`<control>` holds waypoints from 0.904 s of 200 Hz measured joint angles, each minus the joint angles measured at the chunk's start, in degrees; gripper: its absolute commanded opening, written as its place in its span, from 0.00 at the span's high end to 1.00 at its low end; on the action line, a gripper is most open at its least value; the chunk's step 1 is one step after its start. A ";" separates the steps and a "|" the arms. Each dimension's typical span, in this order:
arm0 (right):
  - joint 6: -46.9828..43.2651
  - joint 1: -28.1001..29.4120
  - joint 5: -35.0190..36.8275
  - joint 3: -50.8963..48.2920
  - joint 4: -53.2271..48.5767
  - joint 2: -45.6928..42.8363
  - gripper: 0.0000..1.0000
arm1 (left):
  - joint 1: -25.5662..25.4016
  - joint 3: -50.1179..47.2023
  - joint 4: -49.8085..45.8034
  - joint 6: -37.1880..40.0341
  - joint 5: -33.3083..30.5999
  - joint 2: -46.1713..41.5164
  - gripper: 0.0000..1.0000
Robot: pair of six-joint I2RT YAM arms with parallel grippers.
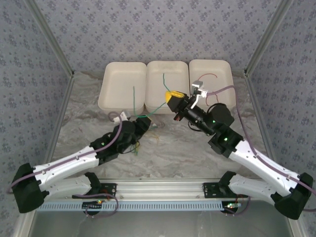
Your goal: Untangle the cables
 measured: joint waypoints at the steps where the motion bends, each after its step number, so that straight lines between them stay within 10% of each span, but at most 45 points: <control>1: -0.17 -0.11 -0.42 0.07 -0.33 -0.11 1.00 | 0.20 0.02 -0.11 0.24 0.22 -0.11 0.43; 86: -11.23 -5.49 -15.67 0.94 -22.18 -1.25 1.00 | 3.06 2.27 -14.97 6.58 8.17 -17.49 0.28; 181: -18.95 -5.97 -24.55 0.85 -20.90 2.60 1.00 | 3.82 5.11 -13.35 6.71 21.53 4.98 0.26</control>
